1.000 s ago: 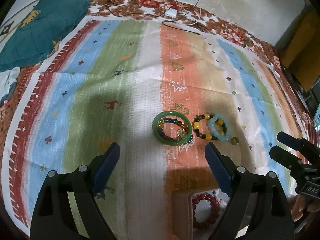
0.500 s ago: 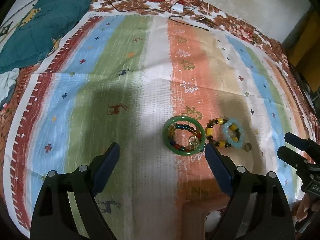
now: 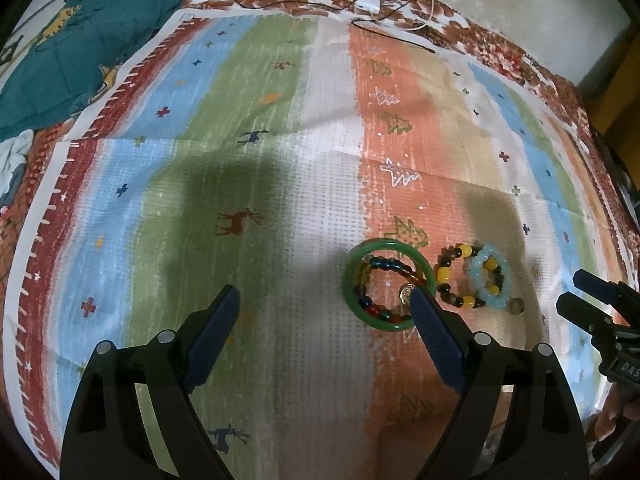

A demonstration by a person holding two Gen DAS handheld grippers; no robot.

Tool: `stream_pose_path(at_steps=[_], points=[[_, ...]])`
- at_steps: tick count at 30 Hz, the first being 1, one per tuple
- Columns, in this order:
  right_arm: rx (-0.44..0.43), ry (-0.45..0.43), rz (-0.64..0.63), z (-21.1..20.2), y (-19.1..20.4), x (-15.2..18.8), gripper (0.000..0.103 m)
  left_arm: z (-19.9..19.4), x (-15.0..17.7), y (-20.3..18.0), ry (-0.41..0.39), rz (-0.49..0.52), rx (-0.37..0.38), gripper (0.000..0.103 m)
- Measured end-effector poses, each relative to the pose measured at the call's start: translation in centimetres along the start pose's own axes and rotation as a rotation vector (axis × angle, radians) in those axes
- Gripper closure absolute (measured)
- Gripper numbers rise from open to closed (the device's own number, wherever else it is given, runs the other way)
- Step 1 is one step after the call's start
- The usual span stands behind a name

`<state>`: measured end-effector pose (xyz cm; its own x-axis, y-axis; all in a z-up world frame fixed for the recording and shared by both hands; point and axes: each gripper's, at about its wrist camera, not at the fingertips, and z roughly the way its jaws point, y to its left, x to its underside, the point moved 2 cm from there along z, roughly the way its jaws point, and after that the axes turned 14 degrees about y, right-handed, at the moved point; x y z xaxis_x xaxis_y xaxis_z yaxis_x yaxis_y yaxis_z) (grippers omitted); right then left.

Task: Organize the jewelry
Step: 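Grasp the green jade bangle with left gripper while right gripper grasps light blue bracelet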

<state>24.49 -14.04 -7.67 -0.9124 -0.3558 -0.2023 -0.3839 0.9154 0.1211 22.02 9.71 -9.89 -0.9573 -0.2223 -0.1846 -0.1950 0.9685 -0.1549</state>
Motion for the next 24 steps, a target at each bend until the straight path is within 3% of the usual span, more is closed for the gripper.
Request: stream_pose_path(at_steps=[11, 15, 24], points=[[0.030, 0.031, 0.017, 1.6, -1.0, -1.1, 0.033, 1.6, -0.9, 0.1, 0.030, 0.012, -0.028, 0.018], [-0.029, 0.068, 0.062, 2.9, -2.2, -1.5, 0.033, 2.2, -1.2, 0.2, 0.040, 0.013, -0.038, 0.018], [0.014, 0.074, 0.049, 3.8, -2.4, -2.1, 0.033, 3.4, -1.8, 0.2, 0.059, 0.033, -0.079, 0.018]])
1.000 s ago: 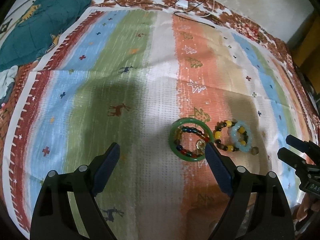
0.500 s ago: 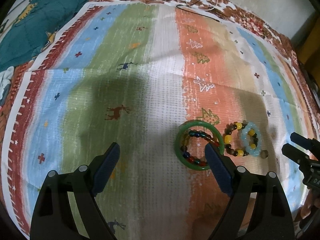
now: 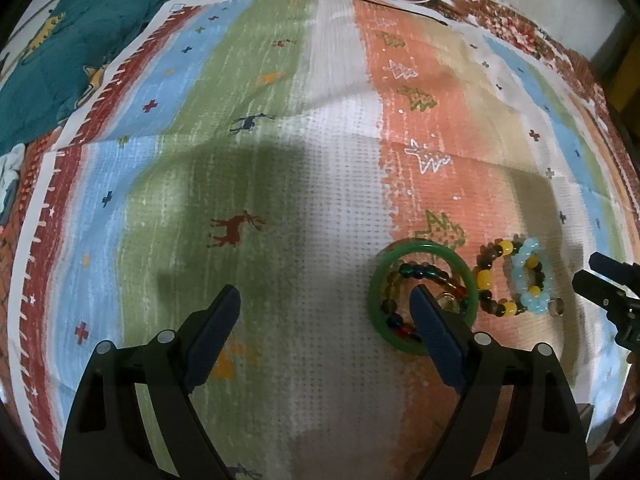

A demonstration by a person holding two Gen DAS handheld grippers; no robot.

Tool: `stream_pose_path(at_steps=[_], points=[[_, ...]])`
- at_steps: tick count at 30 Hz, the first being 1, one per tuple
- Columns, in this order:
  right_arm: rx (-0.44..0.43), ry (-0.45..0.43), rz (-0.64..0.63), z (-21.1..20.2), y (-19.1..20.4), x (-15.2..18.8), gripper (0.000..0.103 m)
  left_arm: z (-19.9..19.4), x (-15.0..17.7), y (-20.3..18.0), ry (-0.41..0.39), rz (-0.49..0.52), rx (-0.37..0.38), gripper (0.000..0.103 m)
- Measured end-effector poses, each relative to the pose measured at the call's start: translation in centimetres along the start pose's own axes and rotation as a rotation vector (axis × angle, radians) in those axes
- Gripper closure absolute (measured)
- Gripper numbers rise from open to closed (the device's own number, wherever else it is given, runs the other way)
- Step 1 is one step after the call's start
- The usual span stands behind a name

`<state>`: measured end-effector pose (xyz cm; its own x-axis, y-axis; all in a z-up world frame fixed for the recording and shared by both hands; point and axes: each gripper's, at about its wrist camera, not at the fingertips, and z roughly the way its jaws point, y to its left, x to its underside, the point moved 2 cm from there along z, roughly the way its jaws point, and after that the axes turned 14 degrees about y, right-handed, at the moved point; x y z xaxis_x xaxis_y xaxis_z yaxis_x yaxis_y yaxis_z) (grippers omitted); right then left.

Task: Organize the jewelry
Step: 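Grasp the green jade bangle with left gripper while right gripper grasps light blue bracelet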

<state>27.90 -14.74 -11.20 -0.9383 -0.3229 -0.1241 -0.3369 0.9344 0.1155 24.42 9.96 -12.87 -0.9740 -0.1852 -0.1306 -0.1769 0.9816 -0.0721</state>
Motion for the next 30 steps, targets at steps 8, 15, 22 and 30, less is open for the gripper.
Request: stream_pose_path(at_steps=[8, 15, 22, 30], points=[[0.017, 0.003, -0.018, 0.5, 0.4, -0.5, 0.033, 1.1, -0.1, 0.2, 0.028, 0.015, -0.040, 0.018], [0.029, 0.012, -0.020, 1.1, 0.5, -0.9, 0.033, 1.9, -0.6, 0.5, 0.039, 0.022, -0.056, 0.017], [0.035, 0.017, -0.017, 1.5, 0.5, -1.2, 0.033, 2.3, -0.8, 0.2, 0.037, 0.039, -0.077, 0.016], [0.048, 0.020, -0.018, 1.9, 0.5, -1.7, 0.033, 2.6, -0.9, -0.6, 0.032, 0.087, -0.107, 0.025]])
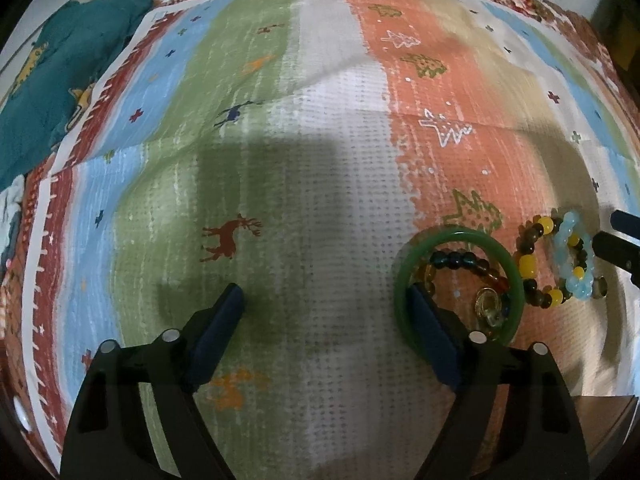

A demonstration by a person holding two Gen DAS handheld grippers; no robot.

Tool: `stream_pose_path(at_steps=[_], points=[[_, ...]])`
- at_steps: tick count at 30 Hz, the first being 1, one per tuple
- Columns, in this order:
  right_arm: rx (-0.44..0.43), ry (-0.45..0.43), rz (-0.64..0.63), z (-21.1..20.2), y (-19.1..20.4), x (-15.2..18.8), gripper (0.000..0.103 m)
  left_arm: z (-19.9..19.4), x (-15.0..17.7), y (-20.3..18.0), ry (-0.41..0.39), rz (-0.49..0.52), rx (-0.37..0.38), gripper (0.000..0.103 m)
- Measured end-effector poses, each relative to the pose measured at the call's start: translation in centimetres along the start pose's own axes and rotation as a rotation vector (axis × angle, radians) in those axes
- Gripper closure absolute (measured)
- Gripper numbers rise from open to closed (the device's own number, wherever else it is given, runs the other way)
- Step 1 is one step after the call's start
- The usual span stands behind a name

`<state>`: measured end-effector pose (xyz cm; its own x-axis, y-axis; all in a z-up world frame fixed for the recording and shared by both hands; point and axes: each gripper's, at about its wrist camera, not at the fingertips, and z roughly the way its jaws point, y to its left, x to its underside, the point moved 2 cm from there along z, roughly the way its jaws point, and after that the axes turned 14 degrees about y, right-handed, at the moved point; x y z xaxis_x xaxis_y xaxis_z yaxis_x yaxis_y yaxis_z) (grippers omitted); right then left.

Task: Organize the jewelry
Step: 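Grasp the green jade bangle with left gripper while right gripper grasps light blue bracelet, then lift the green bangle with left gripper while right gripper lifts the light blue bracelet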

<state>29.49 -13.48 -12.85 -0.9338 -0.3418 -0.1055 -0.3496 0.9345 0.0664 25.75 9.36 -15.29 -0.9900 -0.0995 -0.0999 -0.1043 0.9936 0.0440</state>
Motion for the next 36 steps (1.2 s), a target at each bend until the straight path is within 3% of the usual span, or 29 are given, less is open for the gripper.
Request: stream_pose_path(at_steps=[9, 20, 26, 29, 33, 36], points=[[0.007, 0.020, 0.005, 0.9, -0.2, -0.2, 0.055, -0.2, 0.0, -1.0, -0.001, 0.031, 0.022, 0.045], [0.064, 0.018, -0.022, 1.5, 0.3, -0.2, 0.064, -0.4, 0.1, -1.7, -0.003, 0.057, 0.030, 0.062], [0.099, 0.031, -0.042, 2.3, 0.5, -0.2, 0.066, -0.3, 0.3, -2.3, 0.001, 0.084, 0.047, 0.081], [0.099, 0.036, -0.039, 2.3, 0.3, -0.2, 0.074, -0.3, 0.4, -2.6, 0.004, 0.099, 0.055, 0.095], [0.091, 0.041, -0.021, 2.2, -0.3, -0.3, 0.088, -0.5, 0.3, -2.1, 0.008, 0.083, 0.086, 0.096], [0.075, 0.042, -0.012, 2.1, -0.8, -0.2, 0.091, -0.6, 0.4, -1.9, 0.012, 0.072, 0.103, 0.096]])
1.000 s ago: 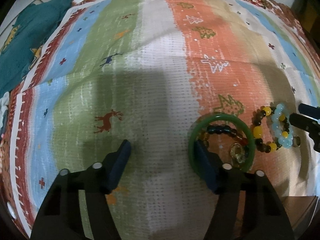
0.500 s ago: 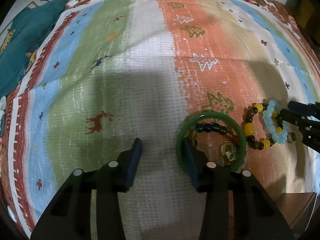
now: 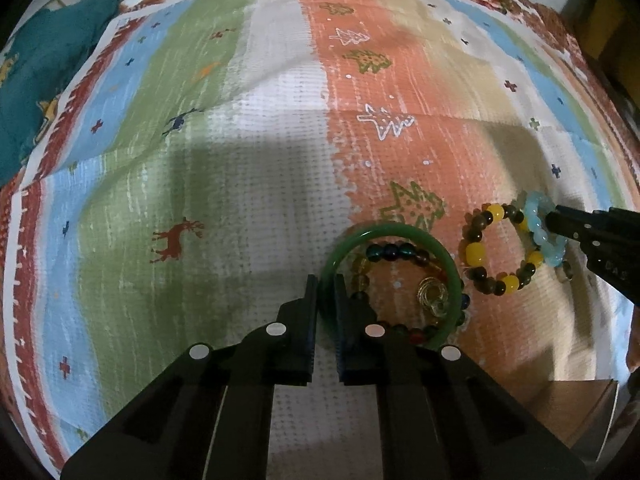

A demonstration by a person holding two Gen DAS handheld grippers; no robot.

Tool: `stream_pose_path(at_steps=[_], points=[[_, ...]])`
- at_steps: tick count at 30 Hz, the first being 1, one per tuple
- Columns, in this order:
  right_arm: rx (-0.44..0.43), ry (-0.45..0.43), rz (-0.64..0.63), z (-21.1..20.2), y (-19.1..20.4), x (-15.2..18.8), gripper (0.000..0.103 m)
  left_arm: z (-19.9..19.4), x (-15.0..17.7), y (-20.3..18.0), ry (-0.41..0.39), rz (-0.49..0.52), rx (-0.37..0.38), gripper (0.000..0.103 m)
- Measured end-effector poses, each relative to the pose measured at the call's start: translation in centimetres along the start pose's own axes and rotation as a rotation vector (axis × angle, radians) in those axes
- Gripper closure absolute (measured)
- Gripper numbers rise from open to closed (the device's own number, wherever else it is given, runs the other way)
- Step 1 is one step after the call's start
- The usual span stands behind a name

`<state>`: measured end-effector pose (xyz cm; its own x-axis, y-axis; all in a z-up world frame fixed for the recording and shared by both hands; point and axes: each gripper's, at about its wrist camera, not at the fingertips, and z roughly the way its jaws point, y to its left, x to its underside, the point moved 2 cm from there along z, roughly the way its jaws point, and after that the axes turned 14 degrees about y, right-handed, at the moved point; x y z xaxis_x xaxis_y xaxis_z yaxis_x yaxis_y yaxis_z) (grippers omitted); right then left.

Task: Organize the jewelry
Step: 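Lift the green bangle with left gripper while right gripper lifts the light blue bracelet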

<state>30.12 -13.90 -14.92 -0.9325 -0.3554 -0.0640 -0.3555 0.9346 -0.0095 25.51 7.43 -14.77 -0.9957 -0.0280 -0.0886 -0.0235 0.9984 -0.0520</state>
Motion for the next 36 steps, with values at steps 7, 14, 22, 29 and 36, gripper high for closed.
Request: stream_pose_path(at_steps=[7, 14, 22, 29, 36], points=[[-0.025, -0.009, 0.003, -0.7, -0.1, 0.3, 0.091, -1.2, 0.1, 0.1, -0.026, -0.010, 0.017, 0.096], [-0.043, -0.041, -0.018, -2.6, 0.7, 1.3, 0.091, -2.7, 0.6, 0.0, -0.057, -0.021, 0.039, 0.096], [-0.058, -0.090, -0.038, -4.8, 1.6, 1.9, 0.091, -4.3, 1.2, 0.0, -0.098, -0.046, 0.066, 0.096], [-0.075, -0.112, -0.048, -5.9, 2.1, 2.5, 0.091, -5.0, 1.5, 0.2, -0.110, -0.073, 0.080, 0.095], [-0.087, -0.132, -0.055, -6.9, 2.6, 3.4, 0.091, -5.8, 2.0, 0.3, -0.129, -0.083, 0.086, 0.095]])
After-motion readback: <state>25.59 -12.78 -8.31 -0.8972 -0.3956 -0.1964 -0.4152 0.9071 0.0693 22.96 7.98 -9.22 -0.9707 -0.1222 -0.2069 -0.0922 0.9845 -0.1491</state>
